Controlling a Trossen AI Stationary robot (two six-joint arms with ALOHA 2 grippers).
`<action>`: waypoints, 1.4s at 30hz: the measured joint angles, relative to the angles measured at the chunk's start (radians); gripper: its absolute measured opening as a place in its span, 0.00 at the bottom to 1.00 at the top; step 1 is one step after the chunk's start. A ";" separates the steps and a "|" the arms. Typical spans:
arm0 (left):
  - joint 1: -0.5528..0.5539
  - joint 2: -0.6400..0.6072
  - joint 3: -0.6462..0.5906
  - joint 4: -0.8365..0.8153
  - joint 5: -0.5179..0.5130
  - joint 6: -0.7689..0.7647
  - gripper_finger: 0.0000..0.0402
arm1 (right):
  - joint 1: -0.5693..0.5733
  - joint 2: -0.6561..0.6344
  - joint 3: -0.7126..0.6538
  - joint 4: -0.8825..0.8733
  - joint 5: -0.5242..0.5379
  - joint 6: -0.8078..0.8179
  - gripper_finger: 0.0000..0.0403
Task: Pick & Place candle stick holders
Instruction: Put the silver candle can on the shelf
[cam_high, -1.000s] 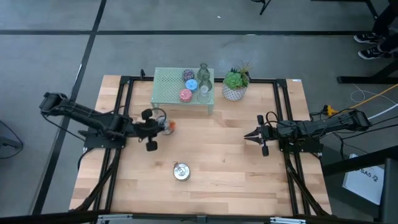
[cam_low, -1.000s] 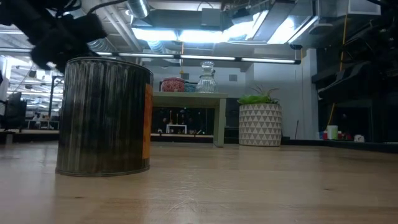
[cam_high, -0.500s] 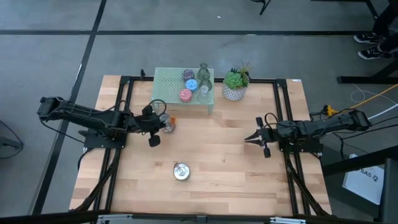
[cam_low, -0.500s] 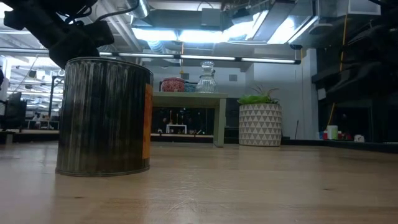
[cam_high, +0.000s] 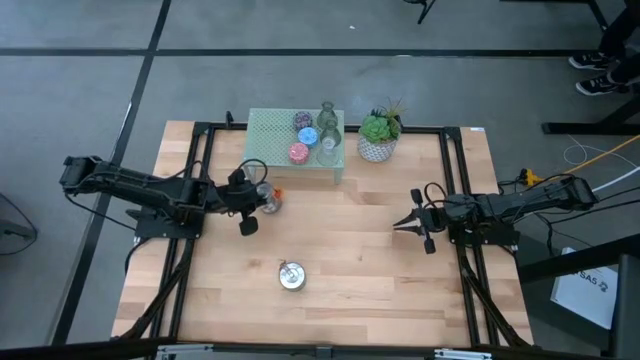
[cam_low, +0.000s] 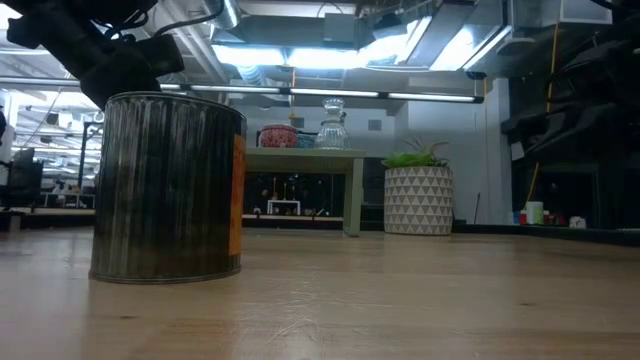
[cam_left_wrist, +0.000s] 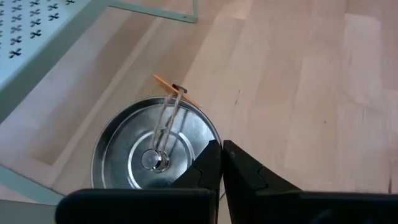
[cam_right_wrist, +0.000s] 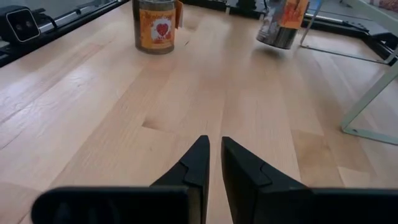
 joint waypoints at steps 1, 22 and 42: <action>0.000 0.000 0.000 0.000 0.000 0.000 0.01 | 0.000 0.000 0.000 0.000 0.001 0.002 0.11; -0.010 0.046 0.003 -0.086 0.131 0.038 0.01 | 0.000 0.000 0.000 0.050 0.354 0.002 0.11; -0.033 0.058 0.000 -0.056 0.192 0.007 0.14 | 0.000 0.000 0.000 0.050 0.351 0.002 0.11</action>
